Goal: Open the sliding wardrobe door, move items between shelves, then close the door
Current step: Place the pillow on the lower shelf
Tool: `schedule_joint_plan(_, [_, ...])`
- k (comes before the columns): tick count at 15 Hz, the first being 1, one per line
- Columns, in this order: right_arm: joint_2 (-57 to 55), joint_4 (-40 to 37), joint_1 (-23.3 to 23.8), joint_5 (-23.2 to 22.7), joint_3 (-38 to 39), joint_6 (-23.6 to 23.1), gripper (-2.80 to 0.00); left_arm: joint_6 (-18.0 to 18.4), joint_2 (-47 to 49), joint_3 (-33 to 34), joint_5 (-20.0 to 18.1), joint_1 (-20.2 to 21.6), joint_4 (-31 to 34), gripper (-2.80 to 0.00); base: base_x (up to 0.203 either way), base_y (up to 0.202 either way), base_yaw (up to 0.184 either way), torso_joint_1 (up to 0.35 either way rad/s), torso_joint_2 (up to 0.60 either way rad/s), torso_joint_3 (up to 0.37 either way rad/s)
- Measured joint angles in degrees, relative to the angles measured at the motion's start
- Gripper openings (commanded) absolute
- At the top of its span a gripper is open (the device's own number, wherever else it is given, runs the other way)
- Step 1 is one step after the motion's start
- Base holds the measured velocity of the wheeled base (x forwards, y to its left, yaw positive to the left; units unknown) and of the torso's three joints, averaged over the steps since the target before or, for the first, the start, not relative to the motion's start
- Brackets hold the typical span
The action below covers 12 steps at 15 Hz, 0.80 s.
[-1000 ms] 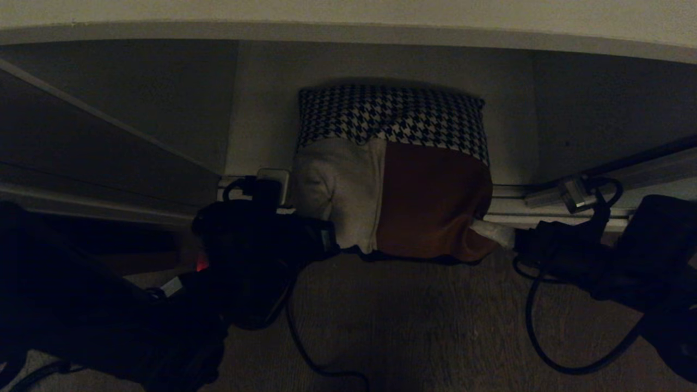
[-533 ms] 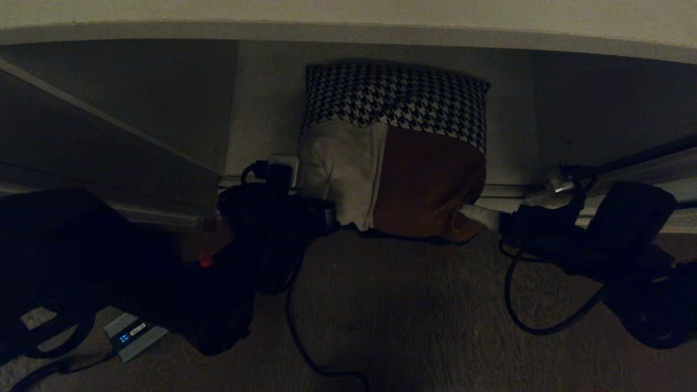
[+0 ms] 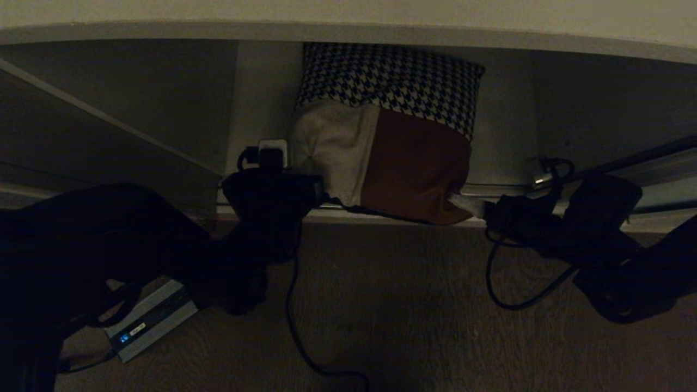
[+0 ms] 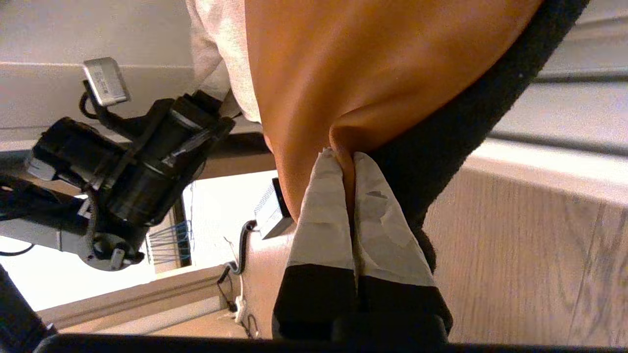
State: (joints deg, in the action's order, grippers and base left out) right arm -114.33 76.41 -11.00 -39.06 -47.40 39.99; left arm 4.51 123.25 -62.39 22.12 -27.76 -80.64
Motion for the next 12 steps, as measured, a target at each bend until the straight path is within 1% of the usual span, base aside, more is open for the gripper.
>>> schedule_joint_plan(2, [-1.03,-0.09,0.79,-0.10,-1.80,0.01,-2.80,0.11,1.33,-2.31,0.48,0.20,0.57,-2.80,0.000,0.000,0.000,0.000,0.00,0.000])
schedule_joint_plan(4, [-1.98,-0.09,1.26,-0.11,-2.89,0.06,-2.80,0.22,1.99,-2.73,0.95,0.24,0.56,-2.80,0.000,0.000,0.000,0.000,0.00,0.000])
schedule_joint_plan(6, [-2.69,-1.40,1.40,-0.07,-4.53,0.09,-2.80,0.30,2.38,-2.32,2.07,0.24,0.11,-2.80,0.000,0.000,0.000,0.000,0.00,0.000])
schedule_joint_plan(8, [-2.87,-2.60,1.44,0.11,-5.87,0.15,-2.80,0.27,2.52,-1.35,2.23,0.26,-0.36,-2.80,0.000,0.000,0.000,0.000,0.00,0.000])
schedule_joint_plan(10, [-2.92,-2.71,1.49,0.20,-6.74,0.21,-2.80,0.27,2.52,0.21,2.41,0.22,-2.29,-2.80,0.000,0.000,0.000,0.000,0.00,0.000])
schedule_joint_plan(12, [-2.93,-2.77,1.53,0.43,-7.58,0.34,-2.80,0.58,2.72,0.75,2.67,0.17,-2.46,-2.80,0.000,0.000,0.000,0.000,0.00,0.000])
